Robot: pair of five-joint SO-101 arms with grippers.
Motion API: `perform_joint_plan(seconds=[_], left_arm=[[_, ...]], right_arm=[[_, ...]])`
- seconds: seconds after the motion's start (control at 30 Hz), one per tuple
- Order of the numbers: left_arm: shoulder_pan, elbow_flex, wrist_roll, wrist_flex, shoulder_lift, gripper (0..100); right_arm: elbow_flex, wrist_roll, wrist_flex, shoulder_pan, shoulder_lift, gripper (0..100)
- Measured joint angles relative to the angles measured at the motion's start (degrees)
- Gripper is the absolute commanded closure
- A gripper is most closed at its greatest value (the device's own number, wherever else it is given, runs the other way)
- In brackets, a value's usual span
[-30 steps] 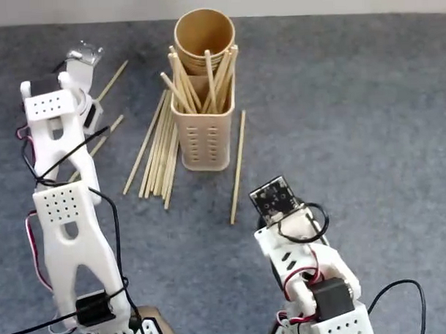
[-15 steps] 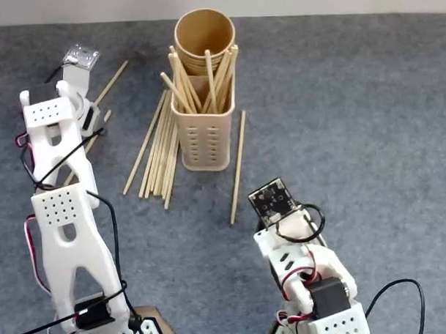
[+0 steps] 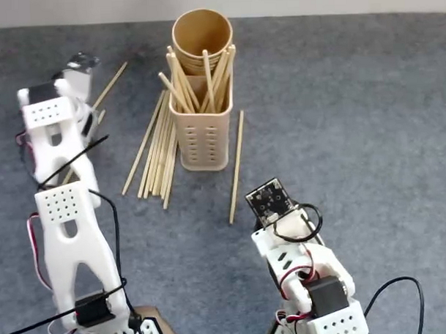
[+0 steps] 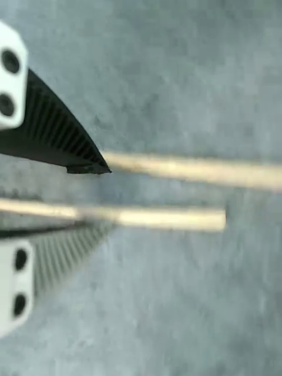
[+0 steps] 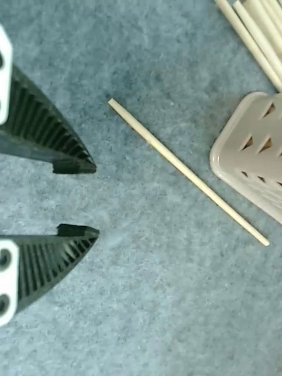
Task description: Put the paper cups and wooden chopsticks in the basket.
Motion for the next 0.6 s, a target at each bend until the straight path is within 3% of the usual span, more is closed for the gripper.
perform_joint_plan(seconds=[0.17,0.4,0.6], left_arm=[[-1.8,-2.7,2.6,0.2,0.4,76],[-2.0,5.7,1.7,-6.5,-0.3,77],[-1.4,11.7,-2.2,-7.7,-0.7,96]], right_arm=[[0.0,0.0,0.0,0.0,0.0,85.0],[0.0,0.0,0.0,0.0,0.0,85.0],[0.0,0.0,0.0,0.0,0.0,85.0]])
